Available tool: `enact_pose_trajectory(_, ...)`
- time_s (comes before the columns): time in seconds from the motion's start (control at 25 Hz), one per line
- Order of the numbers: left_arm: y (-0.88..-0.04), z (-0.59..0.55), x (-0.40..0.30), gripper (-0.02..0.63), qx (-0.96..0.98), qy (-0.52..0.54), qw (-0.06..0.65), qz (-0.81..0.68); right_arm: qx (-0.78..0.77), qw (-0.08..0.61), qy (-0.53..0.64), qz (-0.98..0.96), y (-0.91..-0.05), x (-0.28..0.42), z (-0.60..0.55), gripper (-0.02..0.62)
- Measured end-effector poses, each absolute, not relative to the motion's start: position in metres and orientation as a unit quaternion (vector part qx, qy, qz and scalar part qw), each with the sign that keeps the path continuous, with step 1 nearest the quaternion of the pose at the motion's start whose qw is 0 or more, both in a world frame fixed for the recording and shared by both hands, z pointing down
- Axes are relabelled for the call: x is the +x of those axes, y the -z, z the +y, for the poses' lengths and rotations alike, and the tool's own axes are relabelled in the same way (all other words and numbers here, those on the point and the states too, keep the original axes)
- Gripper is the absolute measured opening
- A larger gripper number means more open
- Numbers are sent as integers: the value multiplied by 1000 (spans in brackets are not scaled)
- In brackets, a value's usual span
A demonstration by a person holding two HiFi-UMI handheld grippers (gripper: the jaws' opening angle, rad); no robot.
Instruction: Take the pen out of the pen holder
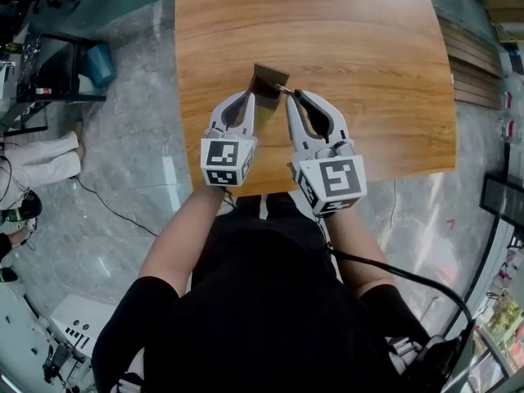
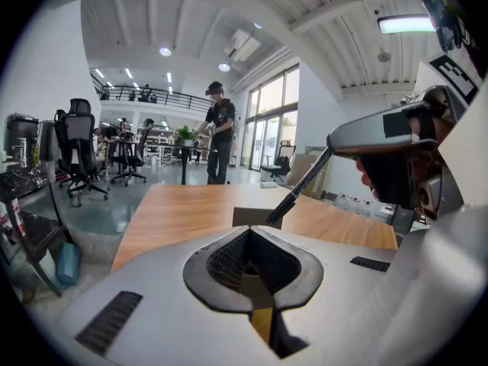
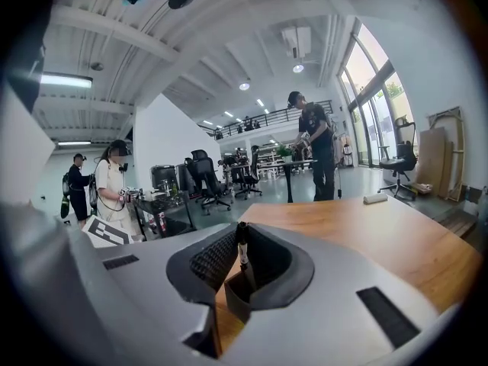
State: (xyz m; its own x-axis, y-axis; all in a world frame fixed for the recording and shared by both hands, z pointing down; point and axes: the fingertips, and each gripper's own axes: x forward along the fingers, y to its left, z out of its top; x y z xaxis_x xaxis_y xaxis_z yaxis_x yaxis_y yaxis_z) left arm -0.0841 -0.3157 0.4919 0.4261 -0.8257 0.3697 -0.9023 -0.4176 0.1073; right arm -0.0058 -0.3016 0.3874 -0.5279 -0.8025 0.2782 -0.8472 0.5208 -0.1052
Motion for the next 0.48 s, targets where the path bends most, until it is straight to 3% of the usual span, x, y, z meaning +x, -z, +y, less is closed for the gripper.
enact_pose_trajectory(0.48, -500, -312, -84, 0, 831, -138, 153, -516, 462, 161, -139, -861, -463, -16, -310, 34)
